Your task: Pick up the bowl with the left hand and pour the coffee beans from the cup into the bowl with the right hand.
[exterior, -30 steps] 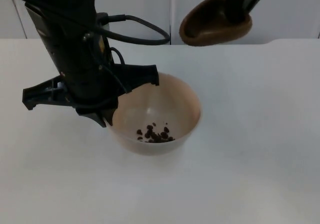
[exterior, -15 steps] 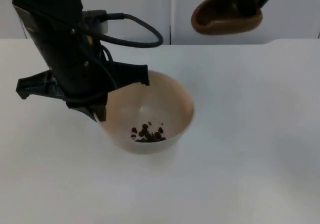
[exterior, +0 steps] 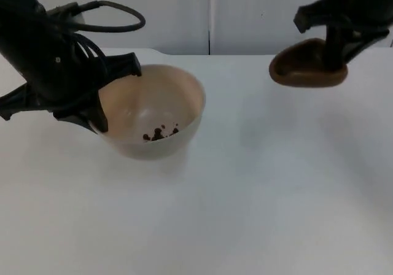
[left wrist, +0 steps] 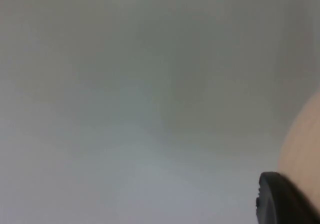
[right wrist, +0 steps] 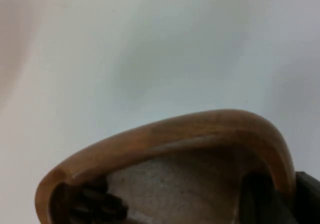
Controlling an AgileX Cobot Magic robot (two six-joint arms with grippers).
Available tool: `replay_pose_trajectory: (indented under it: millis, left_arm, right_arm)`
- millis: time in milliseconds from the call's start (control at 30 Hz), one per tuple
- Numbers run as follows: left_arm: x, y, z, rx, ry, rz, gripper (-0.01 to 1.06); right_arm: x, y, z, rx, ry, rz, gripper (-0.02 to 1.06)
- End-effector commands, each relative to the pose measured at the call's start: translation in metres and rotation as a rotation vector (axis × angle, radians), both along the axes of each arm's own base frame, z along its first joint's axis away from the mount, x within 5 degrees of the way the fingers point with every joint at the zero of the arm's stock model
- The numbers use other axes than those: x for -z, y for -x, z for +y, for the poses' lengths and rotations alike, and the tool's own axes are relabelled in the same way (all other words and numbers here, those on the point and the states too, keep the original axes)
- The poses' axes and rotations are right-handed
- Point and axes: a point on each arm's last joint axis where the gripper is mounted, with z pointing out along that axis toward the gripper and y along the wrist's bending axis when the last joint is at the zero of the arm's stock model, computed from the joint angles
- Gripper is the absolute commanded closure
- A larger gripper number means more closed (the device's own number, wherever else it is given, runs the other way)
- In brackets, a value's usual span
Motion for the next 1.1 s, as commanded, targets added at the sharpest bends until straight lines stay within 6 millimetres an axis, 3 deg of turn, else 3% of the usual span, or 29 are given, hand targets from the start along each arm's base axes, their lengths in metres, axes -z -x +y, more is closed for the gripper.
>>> replay_pose_trajectory:
  millis: [0,133,500,733,1067]
  left_arm:
    - [0.006,-0.004,-0.001,-0.002,0.016,-0.004,1.05]
    - [0.023,-0.008,-0.003,-0.017,0.021,0.023,1.05]
    - [0.055,-0.011,-0.003,-0.01,-0.004,0.079,1.05]
    - [0.056,-0.012,-0.003,-0.006,-0.011,0.072,1.05]
    - [0.056,-0.012,-0.002,0.002,-0.018,0.07,1.05]
  right_arm:
    - [0.01,-0.001,-0.01,0.041,-0.019,-0.026,1.05]
    - [0.038,0.002,-0.024,0.096,-0.032,-0.032,1.05]
    - [0.072,0.013,-0.037,0.157,-0.06,-0.057,1.05]
    - [0.091,0.02,-0.039,0.178,-0.071,-0.059,1.05]
    - [0.132,0.015,-0.037,0.205,-0.053,0.006,1.05]
